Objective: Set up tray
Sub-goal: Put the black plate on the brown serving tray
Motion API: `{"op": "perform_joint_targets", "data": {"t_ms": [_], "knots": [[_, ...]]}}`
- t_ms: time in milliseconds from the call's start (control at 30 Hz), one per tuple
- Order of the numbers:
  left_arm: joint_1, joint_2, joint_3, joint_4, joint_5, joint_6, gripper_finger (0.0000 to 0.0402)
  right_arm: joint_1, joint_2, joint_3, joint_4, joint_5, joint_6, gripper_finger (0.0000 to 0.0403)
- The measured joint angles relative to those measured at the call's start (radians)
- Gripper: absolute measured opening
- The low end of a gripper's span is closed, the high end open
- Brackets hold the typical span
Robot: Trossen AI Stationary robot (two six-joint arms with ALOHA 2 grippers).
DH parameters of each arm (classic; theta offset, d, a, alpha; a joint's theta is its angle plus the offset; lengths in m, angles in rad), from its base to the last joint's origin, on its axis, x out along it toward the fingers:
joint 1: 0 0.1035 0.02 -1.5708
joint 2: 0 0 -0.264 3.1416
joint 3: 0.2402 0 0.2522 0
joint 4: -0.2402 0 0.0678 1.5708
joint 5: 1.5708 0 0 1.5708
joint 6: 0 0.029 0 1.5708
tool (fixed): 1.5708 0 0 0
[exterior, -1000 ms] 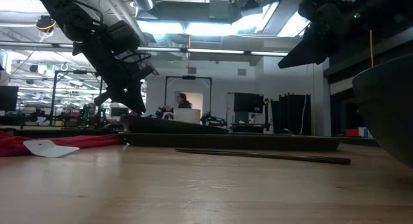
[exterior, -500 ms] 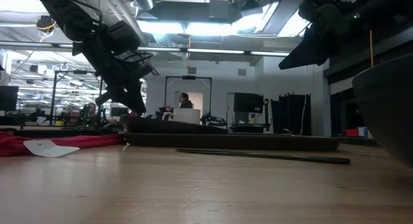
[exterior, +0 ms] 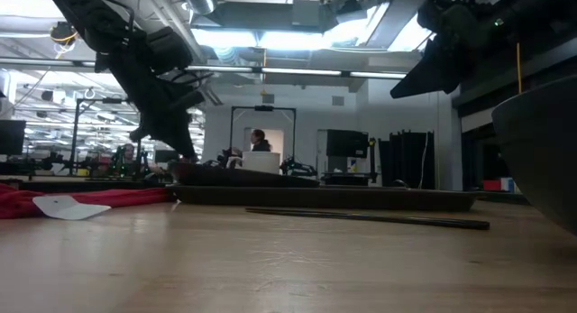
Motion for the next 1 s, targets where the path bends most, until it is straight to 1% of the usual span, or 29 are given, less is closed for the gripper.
{"op": "perform_joint_targets", "data": {"t_ms": [100, 200, 267, 400, 633, 900, 1000], "knots": [[0.0, -0.032, 0.0, -0.019, -0.023, 0.019, 0.0017, 0.0, 0.0, 0.0, -0.008, 0.0, 0.02, 0.0007], [0.0, -0.051, 0.0, -0.089, -0.08, 0.033, 0.0003, 0.0, 0.0, 0.0, -0.008, 0.0, 0.021, 0.0007], [0.0, -0.052, 0.0, -0.153, -0.114, 0.032, 0.0003, 0.0, 0.0, 0.0, -0.008, 0.0, 0.021, 0.0007], [-0.008, -0.04, 0.0, -0.237, -0.12, 0.007, 0.0002, 0.0, 0.0, 0.0, -0.008, 0.0, 0.021, 0.0007], [-0.042, -0.04, 0.0, -0.218, -0.103, 0.004, 0.0002, 0.0, 0.0, 0.0, -0.008, 0.0, 0.021, 0.0007], [-0.091, -0.003, 0.0, -0.212, -0.098, -0.011, 0.0002, 0.0, 0.0, 0.0, -0.008, 0.0, 0.021, 0.0007], [-0.103, 0.003, 0.0, -0.184, -0.097, -0.011, 0.0001, 0.0, 0.0, 0.0, -0.008, 0.0, 0.021, 0.0007]]}}
